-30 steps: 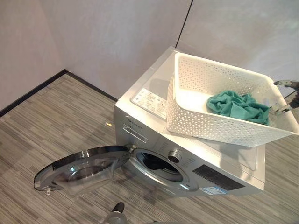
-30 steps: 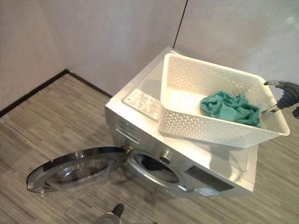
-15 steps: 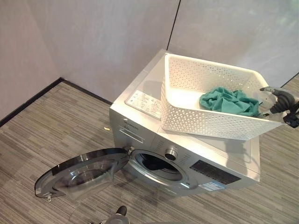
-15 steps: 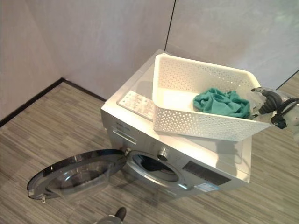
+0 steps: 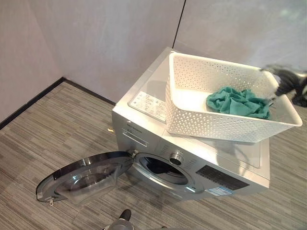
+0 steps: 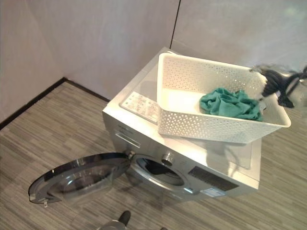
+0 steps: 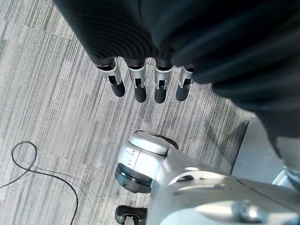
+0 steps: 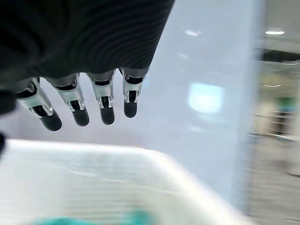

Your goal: Grab the laundry basket,head to the washer,open it,put in the laundry and shut it.

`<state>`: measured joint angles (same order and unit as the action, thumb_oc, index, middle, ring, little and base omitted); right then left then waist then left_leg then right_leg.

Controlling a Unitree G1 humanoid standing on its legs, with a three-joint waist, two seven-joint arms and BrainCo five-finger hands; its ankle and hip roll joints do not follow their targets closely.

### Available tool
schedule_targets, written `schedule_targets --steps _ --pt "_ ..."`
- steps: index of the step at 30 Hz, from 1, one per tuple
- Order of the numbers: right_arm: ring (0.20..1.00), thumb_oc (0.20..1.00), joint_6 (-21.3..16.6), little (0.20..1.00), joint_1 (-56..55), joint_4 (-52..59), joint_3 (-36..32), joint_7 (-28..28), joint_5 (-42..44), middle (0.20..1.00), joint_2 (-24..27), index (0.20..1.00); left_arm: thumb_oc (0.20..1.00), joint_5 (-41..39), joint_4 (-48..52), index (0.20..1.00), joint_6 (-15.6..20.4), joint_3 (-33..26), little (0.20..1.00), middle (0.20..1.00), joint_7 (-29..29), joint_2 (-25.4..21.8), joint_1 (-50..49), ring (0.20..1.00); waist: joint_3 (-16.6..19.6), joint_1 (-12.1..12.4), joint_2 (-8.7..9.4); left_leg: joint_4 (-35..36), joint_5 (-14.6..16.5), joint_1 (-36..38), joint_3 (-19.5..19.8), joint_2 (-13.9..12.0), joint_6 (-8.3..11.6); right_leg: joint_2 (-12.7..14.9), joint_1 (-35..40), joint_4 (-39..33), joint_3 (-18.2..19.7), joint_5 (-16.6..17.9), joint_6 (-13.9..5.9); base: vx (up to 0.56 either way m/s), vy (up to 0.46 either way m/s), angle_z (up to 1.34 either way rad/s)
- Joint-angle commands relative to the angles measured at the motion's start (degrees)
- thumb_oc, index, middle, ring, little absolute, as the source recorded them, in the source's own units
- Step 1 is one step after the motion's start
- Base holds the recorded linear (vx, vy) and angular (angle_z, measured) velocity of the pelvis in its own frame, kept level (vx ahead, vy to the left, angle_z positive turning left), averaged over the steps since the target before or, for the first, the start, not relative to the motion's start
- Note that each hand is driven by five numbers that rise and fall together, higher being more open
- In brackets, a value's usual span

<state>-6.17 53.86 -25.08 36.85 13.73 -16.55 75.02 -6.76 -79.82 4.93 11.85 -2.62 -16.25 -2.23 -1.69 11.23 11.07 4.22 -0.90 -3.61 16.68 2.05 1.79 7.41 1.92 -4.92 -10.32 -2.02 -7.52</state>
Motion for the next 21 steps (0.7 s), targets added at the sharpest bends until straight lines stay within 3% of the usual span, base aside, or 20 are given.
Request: schedule_targets --steps 1,11,21 --pt "1.000 1.000 1.7 1.000 -1.7 0.4 -4.0 -2.1 0.3 1.000 2.3 1.000 1.000 0.1 -2.2 1.000 0.5 -0.8 1.000 1.000 -0.5 2.5 -1.0 1.000 1.5 2.2 1.91 0.8 -2.1 -3.3 3.2 -1.2 -1.57 1.7 -4.1 -0.1 -1.6 8.3 -2.27 0.00 -0.003 0.08" --pt "1.000 1.000 3.0 1.000 -14.3 5.8 -14.5 1.6 3.7 1.000 0.4 1.000 1.000 -0.6 -2.7 1.000 -0.4 -1.0 1.000 1.000 -1.9 2.3 -1.3 1.000 0.6 2.9 2.32 0.8 -2.2 -3.6 3.8 -1.2 -1.75 1.5 -4.0 -0.1 -2.0 8.2 -2.08 0.00 0.001 0.05" --pt "1.000 1.000 3.7 1.000 -16.2 3.5 -15.1 2.4 1.9 1.000 0.8 1.000 1.000 -0.6 -2.8 1.000 -0.9 -0.7 1.000 1.000 -2.4 2.1 -1.3 1.000 0.1 2.8 2.58 0.8 -2.3 -3.9 3.7 -1.5 -1.69 1.2 -4.4 -0.1 -1.8 8.1 -1.95 0.00 0.000 0.00"
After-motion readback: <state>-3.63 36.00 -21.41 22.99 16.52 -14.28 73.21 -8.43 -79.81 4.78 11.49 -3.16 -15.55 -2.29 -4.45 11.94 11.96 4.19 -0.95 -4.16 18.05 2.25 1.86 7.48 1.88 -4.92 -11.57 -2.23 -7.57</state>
